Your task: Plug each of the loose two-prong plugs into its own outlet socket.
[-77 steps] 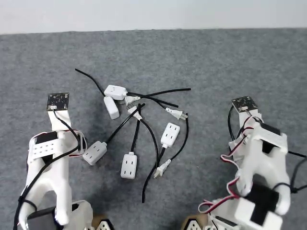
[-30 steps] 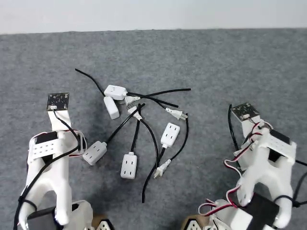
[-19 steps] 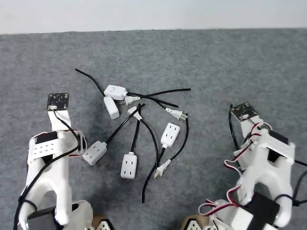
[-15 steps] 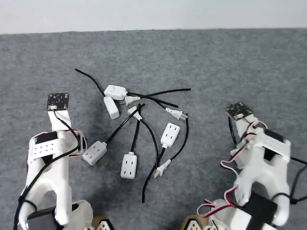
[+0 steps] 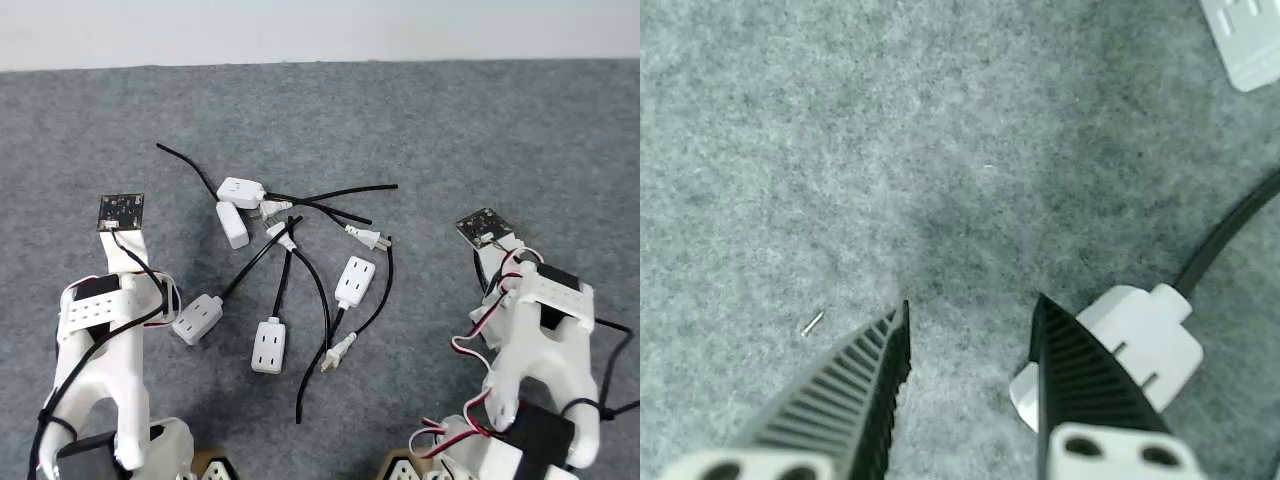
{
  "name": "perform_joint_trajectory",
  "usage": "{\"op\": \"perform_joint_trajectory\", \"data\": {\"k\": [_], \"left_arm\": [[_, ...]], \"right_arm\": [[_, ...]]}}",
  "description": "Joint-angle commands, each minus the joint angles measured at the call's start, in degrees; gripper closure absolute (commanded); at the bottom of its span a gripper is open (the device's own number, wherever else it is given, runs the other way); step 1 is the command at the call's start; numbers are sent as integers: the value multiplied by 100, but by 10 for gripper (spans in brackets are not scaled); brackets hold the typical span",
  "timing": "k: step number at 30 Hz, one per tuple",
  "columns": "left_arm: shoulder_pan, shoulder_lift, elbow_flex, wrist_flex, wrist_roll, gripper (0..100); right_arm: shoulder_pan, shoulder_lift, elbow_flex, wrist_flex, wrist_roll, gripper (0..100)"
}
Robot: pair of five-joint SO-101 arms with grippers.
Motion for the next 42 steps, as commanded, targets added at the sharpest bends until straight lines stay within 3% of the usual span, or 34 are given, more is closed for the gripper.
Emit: {"op": "perform_joint_trajectory", "data": {"k": [1,24,42], "left_arm": [[53,-26,-127,-149,-70,811],[53,-35,-127,-149,-70,811],[53,-44,-127,-149,-70,811]], "right_arm": [[-66,-207,-325,22,-70,931],[13,-189,-360,-268,44,930],[127,796,-396,-866,70,930]]}}
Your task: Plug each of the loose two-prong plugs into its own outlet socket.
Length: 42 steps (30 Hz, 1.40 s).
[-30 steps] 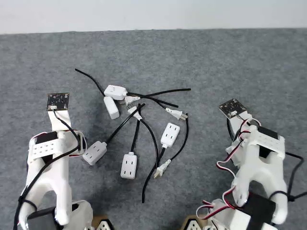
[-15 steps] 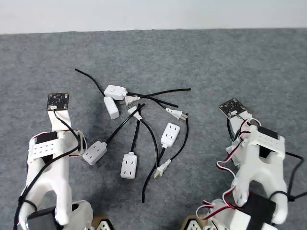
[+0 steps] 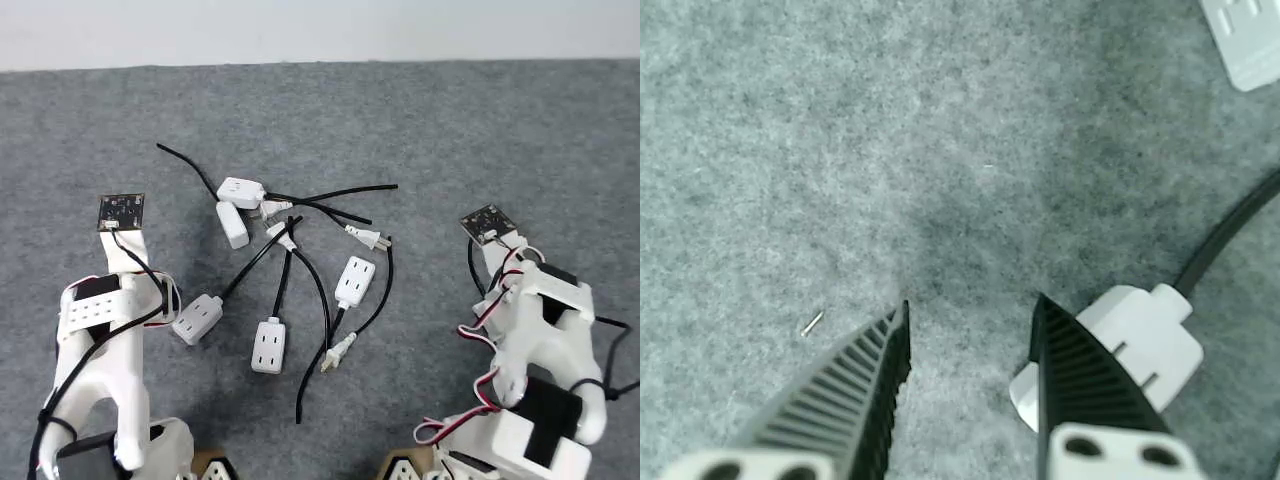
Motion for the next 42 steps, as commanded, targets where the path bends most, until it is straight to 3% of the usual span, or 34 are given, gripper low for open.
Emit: {"op": "perform_joint_trajectory", "data": {"k": [1,17,24,27,32,38,42], "left_arm": [[53,-44,-127,-149,-70,811],[246,-26,-40,-149,-70,813],[510,-18,-22,-141,-70,815],[510,0,-31,-141,-70,829],[527,9,-66,-141,-79,996],[554,255,-92,-97,-88,988],[545,1029,-769,422,-571,988]], "right_arm": [[48,22,-211,-66,149,930],[22,312,-229,13,220,988],[-215,-963,-624,1552,70,989],[-558,-1771,-853,2193,-396,989],[-1622,-2765,-1266,3055,-1196,989],[-3108,-3178,-1978,3415,-2347,989],[-4057,-3231,-2409,3424,-3007,989]]}}
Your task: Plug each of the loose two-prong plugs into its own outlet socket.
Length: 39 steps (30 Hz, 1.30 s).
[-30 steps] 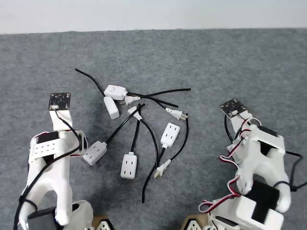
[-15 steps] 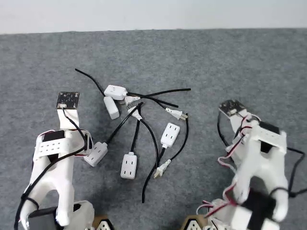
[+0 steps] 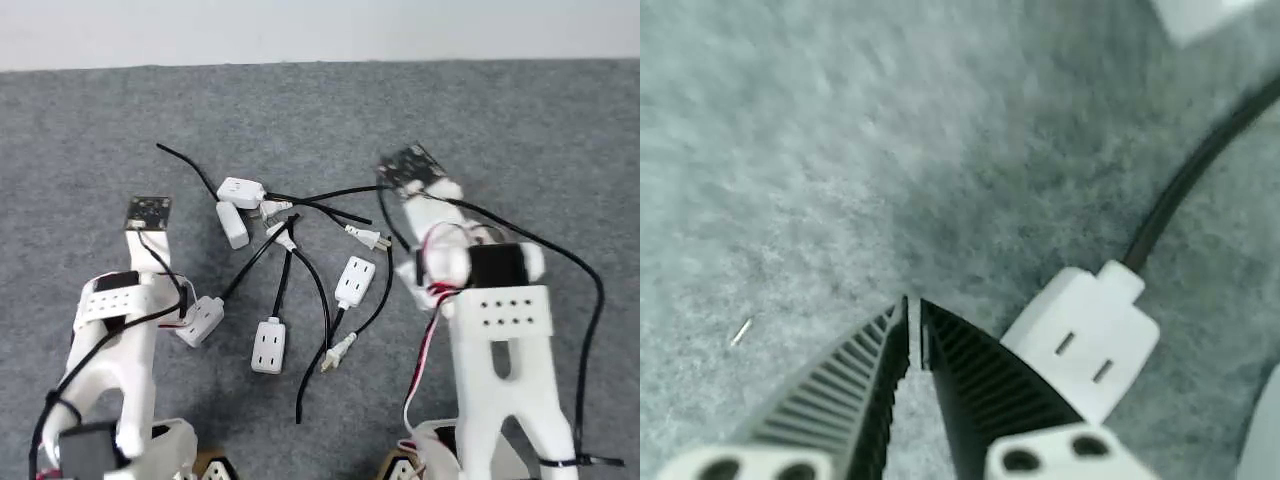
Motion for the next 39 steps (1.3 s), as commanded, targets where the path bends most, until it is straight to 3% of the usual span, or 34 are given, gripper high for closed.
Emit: {"op": "perform_joint_trajectory", "data": {"k": [1,6,12,17,28,39], "left_arm": [[9,791,-892,519,-554,988],[273,1248,-1270,1064,-1424,988],[598,1116,-1059,1222,-2268,988],[818,756,-681,1011,-2435,988],[1073,-431,382,545,-2787,988],[1459,-2207,1596,440,-3305,988]], "right_arm": [[-875,-215,-659,48,-607,989],[-1947,-215,-1046,-4,-1143,989],[-2879,-171,-1081,40,-1187,989],[-3389,-163,-747,-75,-1187,989],[-3424,-145,651,-1965,-1442,989],[-3433,541,730,-2387,-1477,989]]}}
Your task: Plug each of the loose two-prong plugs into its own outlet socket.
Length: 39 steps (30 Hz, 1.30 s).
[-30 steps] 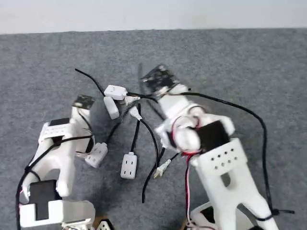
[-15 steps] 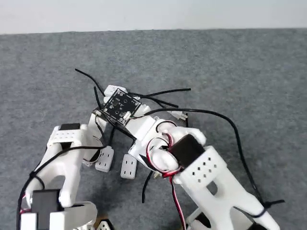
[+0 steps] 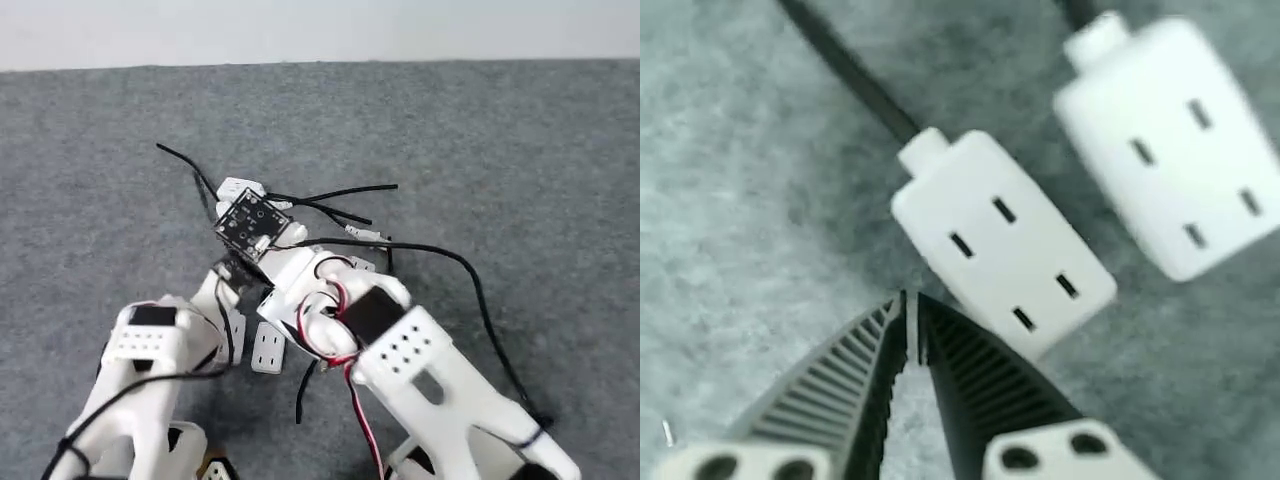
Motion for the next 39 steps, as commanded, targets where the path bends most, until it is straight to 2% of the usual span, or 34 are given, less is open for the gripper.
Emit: {"op": "perform_joint_trajectory", "data": {"k": [1,5,9,14,18,23,32,39], "left_arm": [[176,-563,127,-105,-158,988],[167,-695,189,-229,-105,988],[-97,-738,163,-536,440,988],[-466,-738,180,-1407,1846,988],[-677,-738,189,-1881,2822,988],[-668,-730,189,-1969,2857,988],[-642,-730,189,-1969,2840,987],[-659,-730,189,-1969,2840,987]], "right_arm": [[-48,338,-123,-286,-88,989],[-31,514,-123,-444,-290,989],[75,514,-105,-444,-545,989],[435,541,185,-637,-1829,989],[356,523,949,-1429,-2110,990],[-48,382,1029,-1560,-2092,990],[-92,-901,1767,-1640,-1802,990],[-400,-875,1881,-1745,-1873,990]]}}
